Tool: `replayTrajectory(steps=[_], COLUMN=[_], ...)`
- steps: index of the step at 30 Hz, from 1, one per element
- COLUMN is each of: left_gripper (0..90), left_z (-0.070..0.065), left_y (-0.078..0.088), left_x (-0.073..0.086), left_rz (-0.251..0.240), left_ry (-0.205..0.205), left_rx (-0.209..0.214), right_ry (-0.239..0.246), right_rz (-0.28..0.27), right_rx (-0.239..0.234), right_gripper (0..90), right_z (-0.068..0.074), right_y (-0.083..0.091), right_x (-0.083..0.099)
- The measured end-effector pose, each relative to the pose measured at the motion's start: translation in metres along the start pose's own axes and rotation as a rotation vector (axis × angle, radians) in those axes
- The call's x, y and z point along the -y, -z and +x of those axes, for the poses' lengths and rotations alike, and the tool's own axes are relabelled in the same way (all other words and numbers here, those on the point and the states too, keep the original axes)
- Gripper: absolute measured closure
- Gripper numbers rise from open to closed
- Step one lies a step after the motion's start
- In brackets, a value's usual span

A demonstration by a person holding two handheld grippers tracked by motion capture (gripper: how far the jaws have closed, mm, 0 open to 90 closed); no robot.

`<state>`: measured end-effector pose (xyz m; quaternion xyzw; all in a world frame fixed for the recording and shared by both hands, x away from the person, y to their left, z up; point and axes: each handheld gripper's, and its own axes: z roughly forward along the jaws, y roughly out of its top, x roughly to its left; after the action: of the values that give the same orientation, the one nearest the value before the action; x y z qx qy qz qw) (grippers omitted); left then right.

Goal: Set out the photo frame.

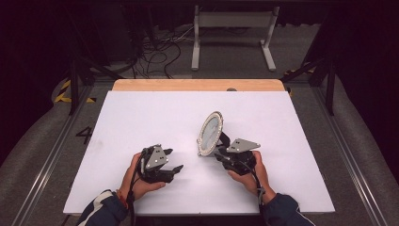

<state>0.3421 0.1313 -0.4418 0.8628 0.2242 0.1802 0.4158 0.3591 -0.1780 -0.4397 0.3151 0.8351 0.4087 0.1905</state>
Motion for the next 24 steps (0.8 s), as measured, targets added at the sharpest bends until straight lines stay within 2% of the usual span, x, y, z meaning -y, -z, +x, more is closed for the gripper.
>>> replayTrajectory(steps=[1, 3, 11, 14, 18, 24], left_gripper=[30.2, 27.5, 19.0, 15.4, 13.3, 13.0], left_z=[0.000, 0.001, 0.004, 0.004, 0.005, 0.006], left_y=[0.003, 0.006, 0.013, 0.017, 0.022, 0.024], left_x=[0.005, 0.009, 0.021, 0.022, 0.025, 0.025], left_rz=[0.006, 0.018, 0.056, 0.074, 0.072, 0.076], left_ry=[-0.002, 0.001, 0.011, -0.013, -0.002, -0.014], left_rx=[-0.007, -0.009, -0.010, -0.017, -0.026, -0.035], right_ry=[0.007, 0.001, -0.015, -0.019, -0.049, -0.090], right_rz=[-0.006, -0.009, -0.044, -0.042, -0.060, -0.078], right_rx=[-0.001, -0.005, -0.034, -0.034, -0.033, -0.028], right_gripper=[65.6, 61.7, 56.3, 51.5, 45.3, 39.5], right_z=[0.003, 0.005, 0.011, 0.015, 0.017, 0.019], right_y=[0.000, 0.001, 0.000, -0.003, -0.005, -0.009], right_x=[-0.001, -0.002, -0.006, -0.007, -0.010, -0.014])
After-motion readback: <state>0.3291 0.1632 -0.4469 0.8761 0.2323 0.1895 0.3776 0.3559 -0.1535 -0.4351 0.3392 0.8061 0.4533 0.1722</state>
